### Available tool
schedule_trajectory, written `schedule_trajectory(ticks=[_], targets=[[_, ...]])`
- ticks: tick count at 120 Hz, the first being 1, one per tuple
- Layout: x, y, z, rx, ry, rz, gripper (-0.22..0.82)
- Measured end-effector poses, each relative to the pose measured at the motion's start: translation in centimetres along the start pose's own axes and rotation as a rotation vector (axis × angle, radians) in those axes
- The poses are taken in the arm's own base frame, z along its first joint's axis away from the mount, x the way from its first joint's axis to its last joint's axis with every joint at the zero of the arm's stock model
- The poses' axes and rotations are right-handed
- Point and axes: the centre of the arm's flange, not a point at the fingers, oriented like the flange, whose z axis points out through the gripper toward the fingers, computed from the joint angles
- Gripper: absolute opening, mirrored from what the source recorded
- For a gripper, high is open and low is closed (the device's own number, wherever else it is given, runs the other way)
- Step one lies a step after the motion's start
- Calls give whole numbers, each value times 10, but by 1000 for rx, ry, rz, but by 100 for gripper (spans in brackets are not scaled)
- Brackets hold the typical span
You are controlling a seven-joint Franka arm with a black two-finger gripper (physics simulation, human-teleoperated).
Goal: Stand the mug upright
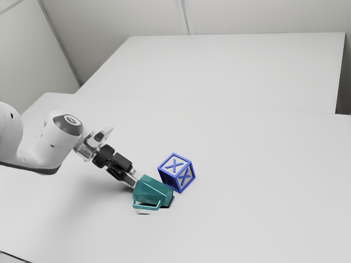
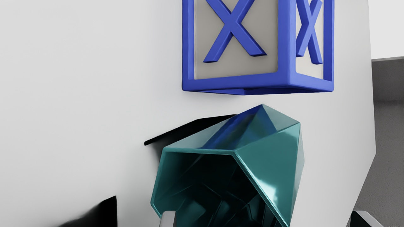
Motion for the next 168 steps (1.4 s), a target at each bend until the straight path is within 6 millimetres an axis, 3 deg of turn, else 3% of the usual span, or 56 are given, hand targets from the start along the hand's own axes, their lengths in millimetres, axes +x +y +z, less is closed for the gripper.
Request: schedule_trajectory(ticks=[40,60,83,100,118,134,168], targets=[[3,6,27,-80,14,31,59],[1,8,30,-110,19,43,39],[0,8,28,-124,23,61,5],[0,12,28,-127,22,84,-7],[1,15,27,-126,21,106,-13],[7,35,19,-77,9,171,-15],[21,63,-1,219,-138,331,-17]])
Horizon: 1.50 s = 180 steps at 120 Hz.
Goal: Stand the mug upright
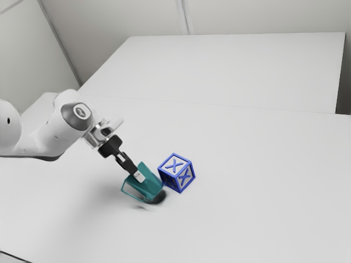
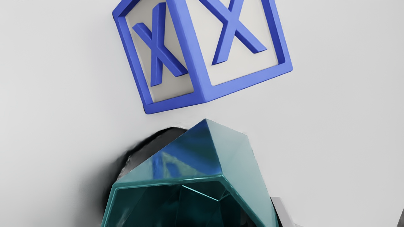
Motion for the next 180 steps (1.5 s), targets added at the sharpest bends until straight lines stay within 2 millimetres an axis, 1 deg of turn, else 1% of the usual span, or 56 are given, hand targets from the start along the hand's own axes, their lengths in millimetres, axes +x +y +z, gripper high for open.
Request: schedule_trajectory(ticks=[9,22,33,48,77,120,124,141,151,156,163,173,180], targets=[[8,2,-11,132,-73,53,-17],[19,9,-20,292,-151,111,-17],[26,13,-23,387,-193,139,-17],[33,16,-20,470,-231,151,-17],[32,5,-15,552,-250,92,-18],[36,6,-4,587,-238,16,-17],[35,6,-3,588,-236,9,-14],[35,7,-3,587,-227,-17,18],[36,9,-7,594,-219,-26,32],[37,13,-11,603,-212,-27,37],[43,24,-20,623,-203,-18,42],[60,47,-38,650,-186,8,48],[72,60,-54,664,-171,15,51]])
